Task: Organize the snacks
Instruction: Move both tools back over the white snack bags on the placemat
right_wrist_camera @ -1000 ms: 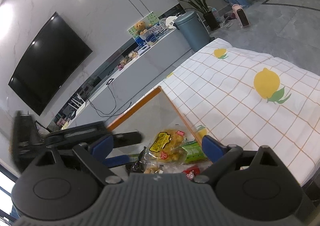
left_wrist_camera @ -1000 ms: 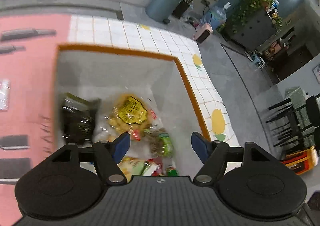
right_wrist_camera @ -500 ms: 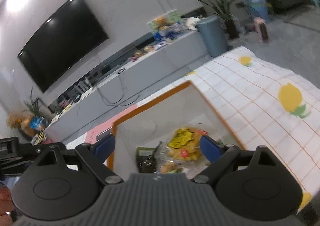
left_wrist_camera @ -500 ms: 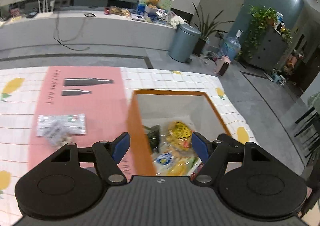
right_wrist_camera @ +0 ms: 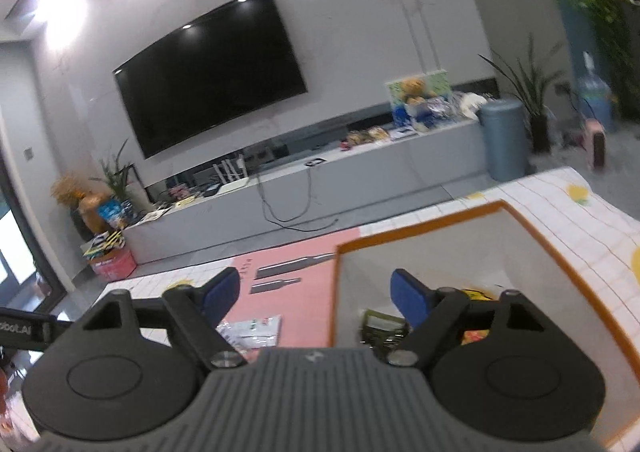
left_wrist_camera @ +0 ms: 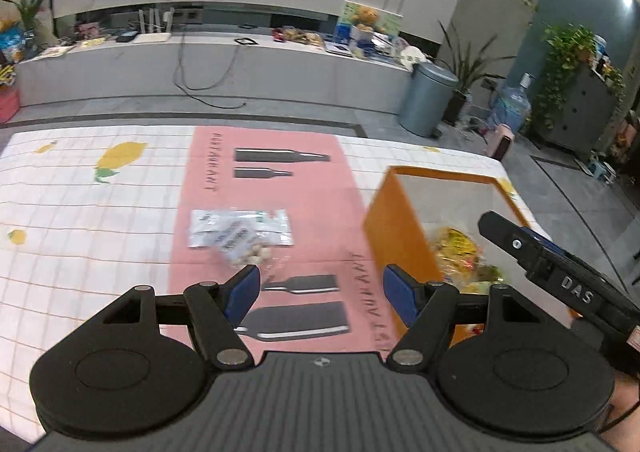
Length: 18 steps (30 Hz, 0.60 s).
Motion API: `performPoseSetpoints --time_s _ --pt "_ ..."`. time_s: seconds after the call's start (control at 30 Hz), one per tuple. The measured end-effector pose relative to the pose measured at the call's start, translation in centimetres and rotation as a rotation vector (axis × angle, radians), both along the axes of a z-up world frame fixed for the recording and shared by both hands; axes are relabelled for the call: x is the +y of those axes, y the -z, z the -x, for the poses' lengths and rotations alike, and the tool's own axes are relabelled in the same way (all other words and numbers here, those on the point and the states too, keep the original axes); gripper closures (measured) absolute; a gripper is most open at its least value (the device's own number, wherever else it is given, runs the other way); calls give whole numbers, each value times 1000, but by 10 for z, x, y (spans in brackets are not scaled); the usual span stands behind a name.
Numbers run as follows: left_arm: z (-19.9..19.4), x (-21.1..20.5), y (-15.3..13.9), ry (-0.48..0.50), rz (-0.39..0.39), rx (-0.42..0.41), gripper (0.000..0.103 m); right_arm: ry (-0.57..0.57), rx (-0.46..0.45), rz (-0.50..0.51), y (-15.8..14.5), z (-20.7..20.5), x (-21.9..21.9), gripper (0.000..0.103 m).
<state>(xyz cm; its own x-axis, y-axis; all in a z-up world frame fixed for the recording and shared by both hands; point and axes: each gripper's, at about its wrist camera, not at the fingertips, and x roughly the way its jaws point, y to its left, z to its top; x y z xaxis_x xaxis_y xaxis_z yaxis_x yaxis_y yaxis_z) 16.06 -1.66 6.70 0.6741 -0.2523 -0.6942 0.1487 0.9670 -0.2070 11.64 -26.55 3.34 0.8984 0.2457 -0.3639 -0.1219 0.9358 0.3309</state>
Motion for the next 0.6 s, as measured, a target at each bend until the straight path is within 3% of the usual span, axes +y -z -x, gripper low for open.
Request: performPoseSetpoints --time_s 0.3,0.6 --pt "1 42 22 -71 28 -41 20 -135 -32 92 20 3 48 25" --pt "-26 67 65 -158 28 14 20 -232 32 226 59 -18 92 22"
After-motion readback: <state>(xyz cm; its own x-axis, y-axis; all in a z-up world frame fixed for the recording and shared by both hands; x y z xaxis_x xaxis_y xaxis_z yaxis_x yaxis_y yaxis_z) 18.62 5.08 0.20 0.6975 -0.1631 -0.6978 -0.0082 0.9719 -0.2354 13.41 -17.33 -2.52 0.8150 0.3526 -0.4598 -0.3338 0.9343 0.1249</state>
